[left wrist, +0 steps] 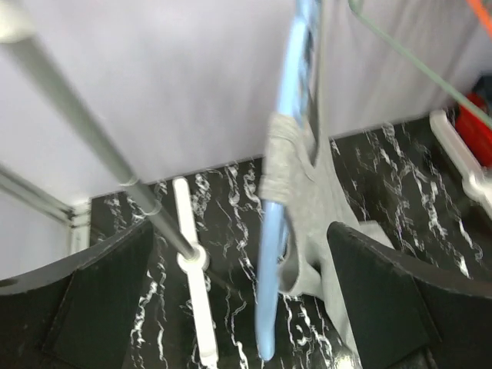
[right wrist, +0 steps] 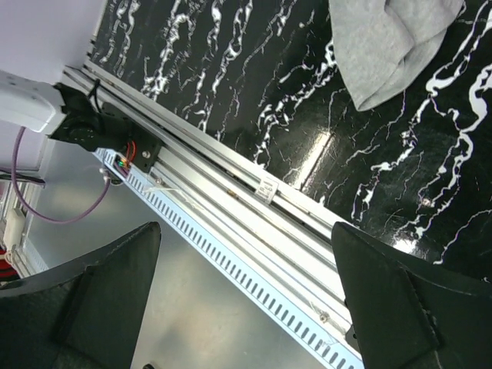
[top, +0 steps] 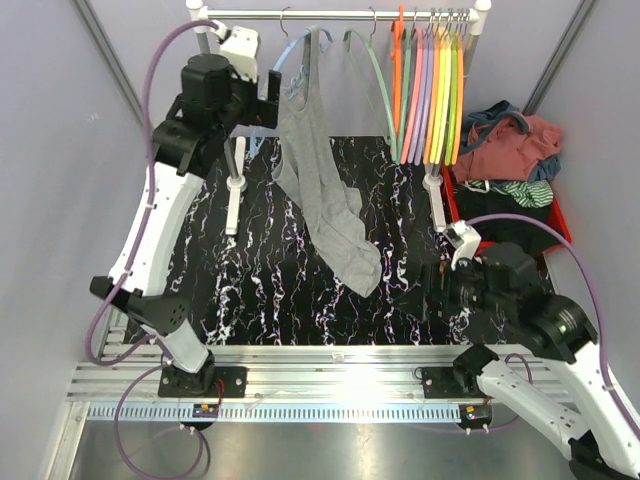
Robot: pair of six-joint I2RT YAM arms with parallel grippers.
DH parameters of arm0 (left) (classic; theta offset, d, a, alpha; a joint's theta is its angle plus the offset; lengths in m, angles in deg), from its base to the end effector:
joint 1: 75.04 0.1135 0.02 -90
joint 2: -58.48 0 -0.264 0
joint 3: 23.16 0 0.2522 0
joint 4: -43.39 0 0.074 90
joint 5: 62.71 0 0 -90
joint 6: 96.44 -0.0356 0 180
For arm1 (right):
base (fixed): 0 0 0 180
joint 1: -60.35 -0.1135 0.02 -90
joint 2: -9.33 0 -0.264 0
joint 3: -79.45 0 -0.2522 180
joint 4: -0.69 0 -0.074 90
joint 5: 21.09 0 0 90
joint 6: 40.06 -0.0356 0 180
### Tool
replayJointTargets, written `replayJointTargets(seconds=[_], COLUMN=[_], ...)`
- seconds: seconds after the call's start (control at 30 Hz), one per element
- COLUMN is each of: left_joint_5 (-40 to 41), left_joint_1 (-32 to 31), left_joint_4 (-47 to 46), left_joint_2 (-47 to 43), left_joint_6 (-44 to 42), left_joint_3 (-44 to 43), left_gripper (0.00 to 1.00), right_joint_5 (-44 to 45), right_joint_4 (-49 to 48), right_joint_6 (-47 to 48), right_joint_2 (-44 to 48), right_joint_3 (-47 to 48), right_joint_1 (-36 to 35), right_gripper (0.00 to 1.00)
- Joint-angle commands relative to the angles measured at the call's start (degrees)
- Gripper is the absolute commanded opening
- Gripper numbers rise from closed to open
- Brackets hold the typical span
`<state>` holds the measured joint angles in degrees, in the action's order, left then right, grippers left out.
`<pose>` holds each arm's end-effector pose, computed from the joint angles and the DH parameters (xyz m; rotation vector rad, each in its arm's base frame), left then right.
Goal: Remove the tank top from the hanger
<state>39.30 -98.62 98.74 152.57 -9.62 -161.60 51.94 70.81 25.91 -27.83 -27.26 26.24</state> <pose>0.3017 -0.1236 0.5324 0.2577 1.7401 -0.0744 0.0794 0.0663 0.3613 -0.3788 2.2454 0.8826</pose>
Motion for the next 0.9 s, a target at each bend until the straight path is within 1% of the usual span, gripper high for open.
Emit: replayJointTargets(seconds=[0.0,0.13,0.23,0.27,0.37,0.4,0.47,0.5,0.53,0.57,0.6,0.8,0.87], left_joint_5=[-8.3,-9.2,-8.2,-7.6,-5.9,-5.9,-5.2,-4.9,-4.3,-4.0,-3.8,-1.7,-1.1], left_joint_1=[0.3,0.3,0.3,0.3,0.3,0.3,0.4,0.3,0.3,0.3,0.3,0.2,0.3], left_joint_4=[6.8,8.2,6.7,6.4,5.6,5.5,5.2,5.2,5.3,5.3,5.1,3.5,1.4], left_joint_2=[3.6,4.3,3.7,3.7,4.9,5.6,6.5,7.0,7.3,7.4,7.5,6.8,6.0], left_joint_6=[-1.4,-1.9,-2.5,-2.8,-3.5,-3.3,-3.5,-3.6,-3.6,-3.4,-3.3,-2.2,-1.1], left_joint_3=[-4.3,-3.0,0.7,1.9,3.7,3.8,3.8,3.5,3.1,2.6,2.4,1.5,2.2], left_gripper=[0.99,0.99,0.98,0.96,0.80,0.69,0.55,0.42,0.17,0.07,0.00,0.00,0.00], right_joint_5=[-1.0,-0.2,0.0,0.0,-0.2,-0.2,0.2,0.2,0.4,0.5,0.7,1.3,1.4], right_joint_4=[-1.3,-1.4,-2.0,-2.1,-2.9,-3.1,-3.2,-3.1,-3.1,-2.9,-2.9,-3.2,-3.4], right_joint_6=[-0.8,-1.1,-1.3,-1.4,-1.6,-1.6,-1.7,-1.6,-1.7,-1.7,-1.7,-1.6,-1.4], right_joint_2=[2.4,3.9,3.9,3.9,3.9,3.9,3.9,3.9,4.0,4.0,4.1,3.9,3.6], right_joint_3=[0.0,-1.8,-2.8,-3.1,-3.5,-3.6,-3.6,-3.5,-3.5,-3.5,-3.4,-4.1,-4.1], right_joint_1=[-0.3,-0.3,-0.3,-0.3,-0.3,-0.3,-0.3,-0.3,-0.3,-0.3,-0.2,-0.3,-0.3], right_gripper=[1.00,1.00,1.00,1.00,0.97,0.96,0.94,0.93,0.93,0.93,0.92,0.91,0.91])
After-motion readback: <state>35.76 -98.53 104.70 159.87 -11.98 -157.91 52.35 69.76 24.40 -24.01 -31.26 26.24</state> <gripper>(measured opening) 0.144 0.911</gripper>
